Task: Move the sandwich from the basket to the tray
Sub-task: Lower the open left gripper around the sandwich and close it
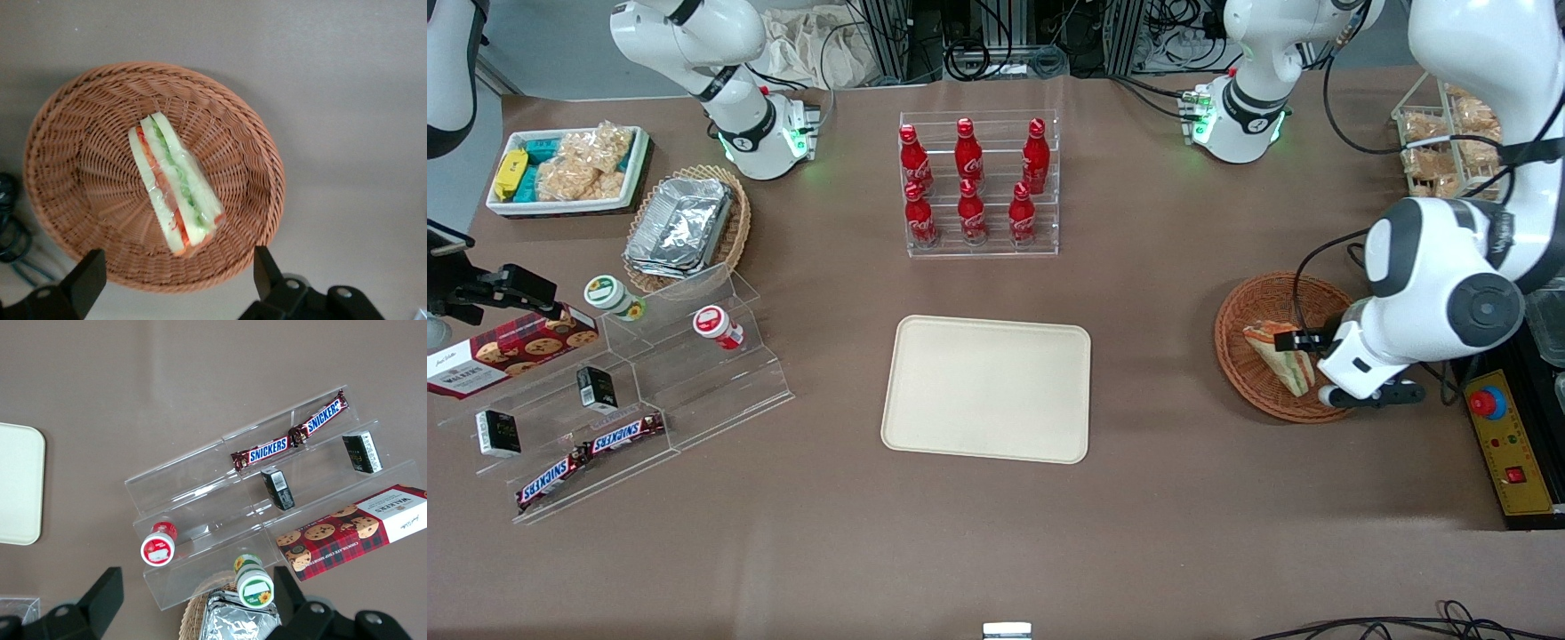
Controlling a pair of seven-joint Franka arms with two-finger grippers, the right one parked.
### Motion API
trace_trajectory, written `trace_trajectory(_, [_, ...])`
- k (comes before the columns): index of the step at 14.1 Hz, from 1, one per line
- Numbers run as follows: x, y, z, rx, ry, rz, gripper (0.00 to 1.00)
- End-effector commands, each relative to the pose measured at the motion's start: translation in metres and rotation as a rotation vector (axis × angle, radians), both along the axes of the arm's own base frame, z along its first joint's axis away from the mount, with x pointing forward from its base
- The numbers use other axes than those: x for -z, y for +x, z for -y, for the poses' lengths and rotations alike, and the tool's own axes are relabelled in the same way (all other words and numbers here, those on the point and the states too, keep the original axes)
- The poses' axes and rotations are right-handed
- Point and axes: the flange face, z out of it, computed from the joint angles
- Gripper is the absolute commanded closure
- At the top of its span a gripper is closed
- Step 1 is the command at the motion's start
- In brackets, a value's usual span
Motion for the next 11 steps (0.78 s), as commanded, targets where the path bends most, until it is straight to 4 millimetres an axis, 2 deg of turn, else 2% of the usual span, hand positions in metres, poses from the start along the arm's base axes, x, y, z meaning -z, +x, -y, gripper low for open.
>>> trace_trajectory(1, [0.017, -0.021, -0.011, -0.075, 0.007, 0.024, 0.02])
trace_trajectory(4, [0.047, -0.029, -0.014, -0.159, 0.017, 0.052, 0.02])
trace_trajectory(5, [0.054, -0.028, -0.028, -0.211, 0.02, 0.062, 0.02])
trace_trajectory(11, [0.068, -0.02, -0.03, -0.323, 0.02, 0.1, 0.02])
